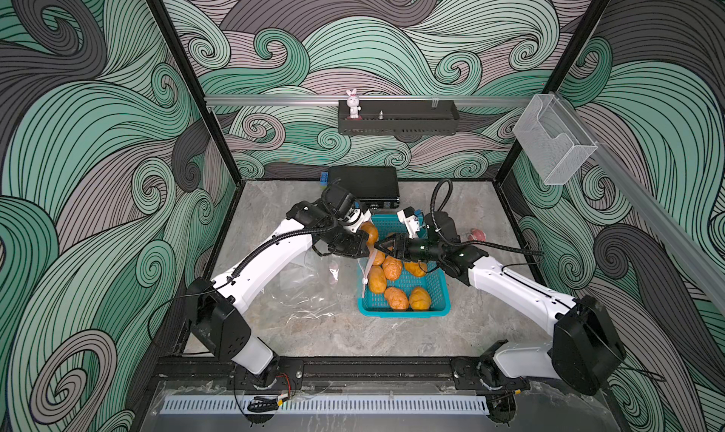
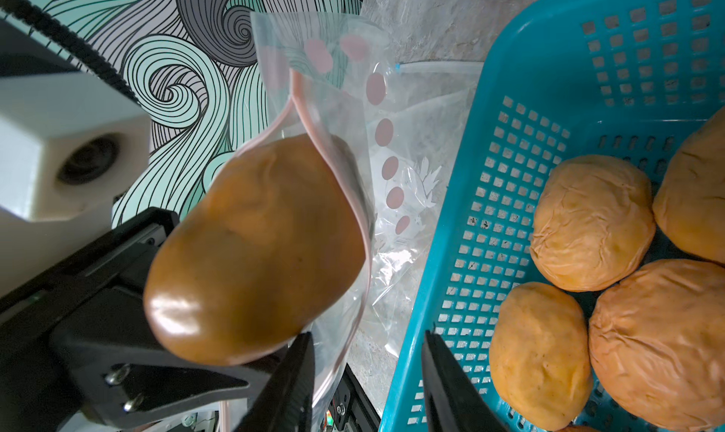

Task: Put the potatoes into a zipper bag and zip it
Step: Adjust the zipper food storage bag at the center of the board.

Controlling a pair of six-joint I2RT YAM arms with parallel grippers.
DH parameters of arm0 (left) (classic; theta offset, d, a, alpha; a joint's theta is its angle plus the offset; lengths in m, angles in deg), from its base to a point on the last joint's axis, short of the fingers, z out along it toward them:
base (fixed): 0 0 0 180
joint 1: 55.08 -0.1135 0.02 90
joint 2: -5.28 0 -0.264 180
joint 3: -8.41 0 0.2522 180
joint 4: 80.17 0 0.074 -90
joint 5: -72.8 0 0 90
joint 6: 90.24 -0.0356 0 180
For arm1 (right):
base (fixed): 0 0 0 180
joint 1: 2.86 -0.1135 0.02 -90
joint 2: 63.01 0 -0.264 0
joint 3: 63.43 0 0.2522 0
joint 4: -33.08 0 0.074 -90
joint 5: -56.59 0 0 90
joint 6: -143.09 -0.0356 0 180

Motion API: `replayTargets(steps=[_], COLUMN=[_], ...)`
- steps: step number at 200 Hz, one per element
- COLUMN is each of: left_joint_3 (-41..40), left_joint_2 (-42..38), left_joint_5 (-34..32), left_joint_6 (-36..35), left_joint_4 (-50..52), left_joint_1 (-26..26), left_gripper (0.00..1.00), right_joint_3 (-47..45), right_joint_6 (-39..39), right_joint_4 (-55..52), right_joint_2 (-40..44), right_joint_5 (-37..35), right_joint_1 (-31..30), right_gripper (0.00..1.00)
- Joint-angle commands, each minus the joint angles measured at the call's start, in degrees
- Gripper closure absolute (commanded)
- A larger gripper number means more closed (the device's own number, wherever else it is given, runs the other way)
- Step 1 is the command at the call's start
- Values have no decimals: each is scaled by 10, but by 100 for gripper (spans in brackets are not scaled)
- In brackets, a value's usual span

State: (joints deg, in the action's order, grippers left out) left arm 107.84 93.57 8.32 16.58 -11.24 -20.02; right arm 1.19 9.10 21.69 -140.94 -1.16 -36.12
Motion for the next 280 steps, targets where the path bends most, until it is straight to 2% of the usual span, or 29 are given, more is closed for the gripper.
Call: replayTargets(steps=[1, 70, 103, 125, 151, 184, 280], left_joint_3=[-1, -4, -8, -11, -9, 17, 153], left_joint_2=[-5, -7, -6, -7, -9, -6, 29], left_joint_5=[1, 4, 3, 4, -7, -96, -255], left_joint_6=[-14, -12, -11, -11, -10, 10, 45], left_joint_4=[-3, -13, -16, -17, -10, 48, 226], left_joint_1=[4, 4, 4, 4, 4, 4, 19], left_gripper=[100, 100, 100, 100, 100, 100, 100], right_joint_3=[15, 26, 28, 30, 41, 68, 175], right_joint_6=[3, -2, -1, -13, 11, 72, 115], right_joint_4=[4, 1, -6, 3, -37, -148, -287], right_joint_2=[-7, -23, -23, -26, -13, 21, 15], right_joint_5=[10, 17, 15, 28, 4, -69, -124], right_joint_1=[-4, -20, -27, -27, -28, -28, -73], right_gripper=[61, 69, 84, 100, 100, 100, 100])
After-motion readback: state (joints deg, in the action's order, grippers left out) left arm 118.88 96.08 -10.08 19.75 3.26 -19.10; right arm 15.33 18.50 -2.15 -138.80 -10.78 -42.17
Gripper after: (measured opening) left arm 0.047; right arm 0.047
